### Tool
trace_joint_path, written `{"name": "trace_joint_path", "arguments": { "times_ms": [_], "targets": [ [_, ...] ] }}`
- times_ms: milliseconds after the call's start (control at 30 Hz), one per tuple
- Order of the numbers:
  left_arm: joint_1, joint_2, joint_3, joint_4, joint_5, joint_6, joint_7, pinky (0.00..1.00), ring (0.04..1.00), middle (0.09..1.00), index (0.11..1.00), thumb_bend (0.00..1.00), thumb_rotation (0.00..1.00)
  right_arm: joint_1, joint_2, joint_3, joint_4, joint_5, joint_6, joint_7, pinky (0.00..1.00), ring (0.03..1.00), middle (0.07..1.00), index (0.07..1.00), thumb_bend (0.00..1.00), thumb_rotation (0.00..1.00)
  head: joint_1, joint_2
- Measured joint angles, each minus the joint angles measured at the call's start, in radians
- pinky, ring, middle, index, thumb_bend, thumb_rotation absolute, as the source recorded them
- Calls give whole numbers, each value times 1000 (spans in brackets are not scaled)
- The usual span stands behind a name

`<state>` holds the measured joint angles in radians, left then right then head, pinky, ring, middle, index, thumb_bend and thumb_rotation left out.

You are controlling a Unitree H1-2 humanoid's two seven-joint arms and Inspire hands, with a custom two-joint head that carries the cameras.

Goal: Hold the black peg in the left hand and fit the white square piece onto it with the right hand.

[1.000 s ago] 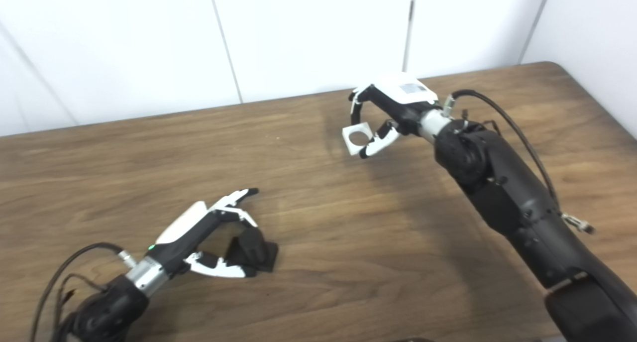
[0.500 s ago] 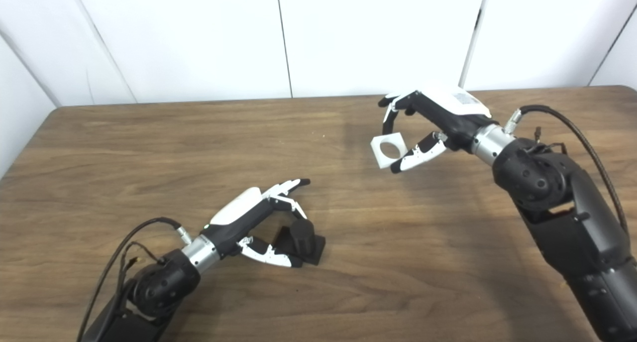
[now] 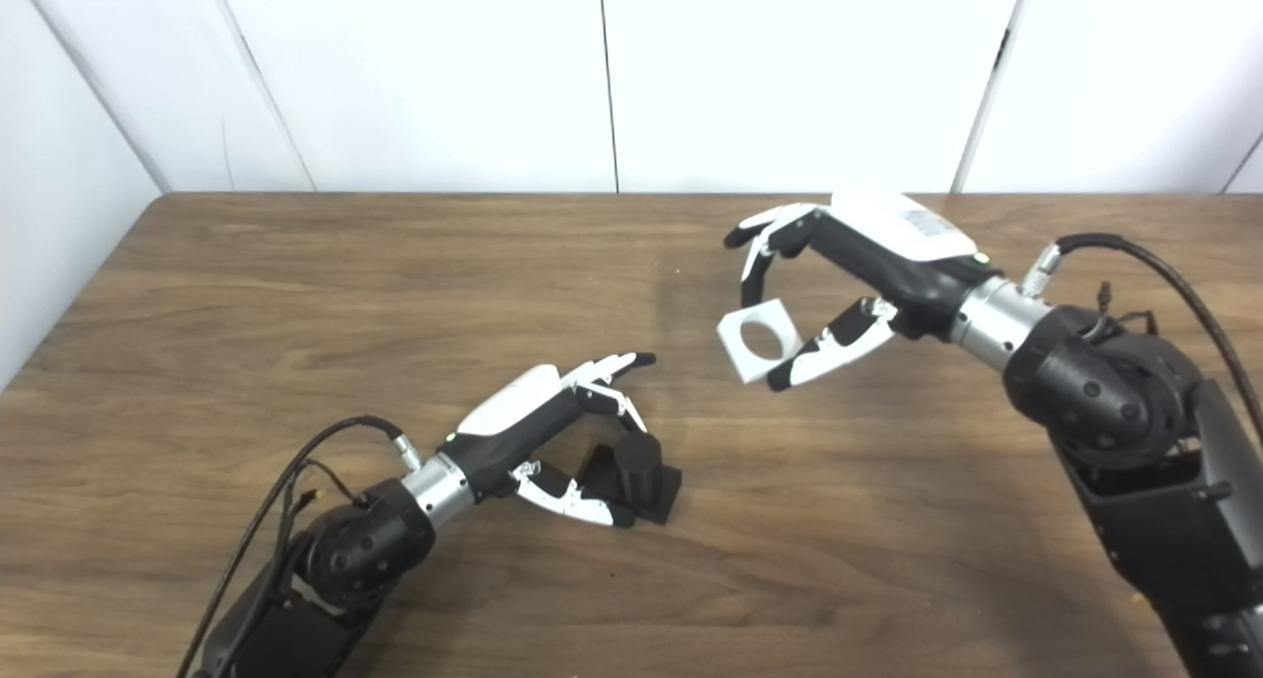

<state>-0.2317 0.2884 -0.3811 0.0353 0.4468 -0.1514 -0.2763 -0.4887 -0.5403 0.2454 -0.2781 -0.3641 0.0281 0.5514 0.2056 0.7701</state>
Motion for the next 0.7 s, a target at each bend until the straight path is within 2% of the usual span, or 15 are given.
{"name": "trace_joint_path", "arguments": {
  "times_ms": [400,700],
  "targets": [
    [-4,-2,-4,-1,4,9,0,1000,1000,1000,491,520,80,30,28,51,-23,-1,-4,24,689,827,791,481,516,129,0,5],
    [-4,-5,-5,-2,4,12,0,1000,1000,1000,491,520,79,36,52,74,46,-18,-21,24,683,825,801,479,514,135,0,8]
  ]
}}
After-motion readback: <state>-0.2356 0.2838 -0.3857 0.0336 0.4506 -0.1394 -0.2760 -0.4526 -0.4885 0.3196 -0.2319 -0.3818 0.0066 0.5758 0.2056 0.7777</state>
